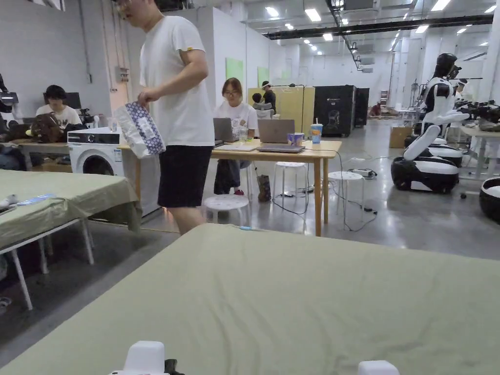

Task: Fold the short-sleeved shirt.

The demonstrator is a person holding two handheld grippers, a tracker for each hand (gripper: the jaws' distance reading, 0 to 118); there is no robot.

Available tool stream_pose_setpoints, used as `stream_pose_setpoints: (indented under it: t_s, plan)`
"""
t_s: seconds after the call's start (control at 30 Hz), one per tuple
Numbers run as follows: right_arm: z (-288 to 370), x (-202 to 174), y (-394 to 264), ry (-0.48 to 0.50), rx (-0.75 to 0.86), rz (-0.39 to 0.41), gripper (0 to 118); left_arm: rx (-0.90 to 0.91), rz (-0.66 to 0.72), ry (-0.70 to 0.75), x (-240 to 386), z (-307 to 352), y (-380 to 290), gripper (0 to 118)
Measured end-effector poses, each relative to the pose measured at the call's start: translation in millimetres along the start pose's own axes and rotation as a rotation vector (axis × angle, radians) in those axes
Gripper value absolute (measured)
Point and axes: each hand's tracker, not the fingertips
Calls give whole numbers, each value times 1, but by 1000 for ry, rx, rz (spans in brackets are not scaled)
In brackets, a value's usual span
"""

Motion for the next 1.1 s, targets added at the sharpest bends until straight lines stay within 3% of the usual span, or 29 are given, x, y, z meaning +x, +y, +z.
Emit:
stream_pose_setpoints:
  t_s: [0.37,0.57,0.7,1.1]
  plan:
    - [119,171,3,-282,108,-25,0,175,-165,-216,241,27,39,0]
    - [173,232,-7,-426,175,-50,0,240,-198,-314,324,55,45,0]
    - [196,246,-10,-455,201,-89,0,258,-214,-324,341,63,46,0]
    - [193,220,-12,-394,263,-60,0,280,-181,-241,298,77,50,0]
